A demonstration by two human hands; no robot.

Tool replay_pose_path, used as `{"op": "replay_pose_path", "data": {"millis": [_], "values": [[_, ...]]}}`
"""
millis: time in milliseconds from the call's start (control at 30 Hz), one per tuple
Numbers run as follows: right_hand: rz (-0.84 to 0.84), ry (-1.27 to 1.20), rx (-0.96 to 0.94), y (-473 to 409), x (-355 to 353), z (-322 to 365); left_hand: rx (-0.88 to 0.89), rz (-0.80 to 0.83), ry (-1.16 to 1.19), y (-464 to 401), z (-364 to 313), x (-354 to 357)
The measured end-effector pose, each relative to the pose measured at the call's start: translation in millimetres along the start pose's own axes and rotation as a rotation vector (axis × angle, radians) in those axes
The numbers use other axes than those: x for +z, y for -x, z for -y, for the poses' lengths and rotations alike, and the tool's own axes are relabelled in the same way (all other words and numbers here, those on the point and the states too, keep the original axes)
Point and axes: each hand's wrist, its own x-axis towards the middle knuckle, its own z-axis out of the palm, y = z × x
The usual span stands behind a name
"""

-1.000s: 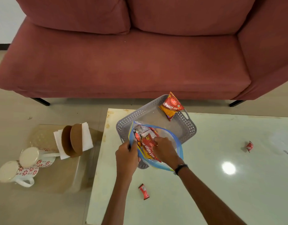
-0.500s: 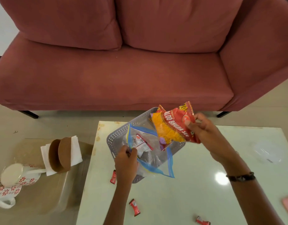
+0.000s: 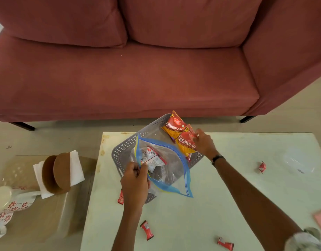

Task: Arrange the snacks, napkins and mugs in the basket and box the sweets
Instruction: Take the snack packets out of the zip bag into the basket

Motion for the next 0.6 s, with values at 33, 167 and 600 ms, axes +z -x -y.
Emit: {"op": "replay_pose_path", "data": {"millis": [33, 167, 600], "values": [[0.015, 0.026, 0.006, -3.8, 9.0, -1.4, 0.000, -0.002, 0.000, -0.7, 1.1, 0.2], [-0.001, 0.161, 0.029, -15.4, 28.3, -7.5, -0.004, -0.003, 0.029, -2.8, 4.6, 0.3], [-0.138, 0.397, -0.034, -15.2, 20.7, -22.4, 0.022, -0.010, 0.028, -1.8, -2.3, 6.6]]}}
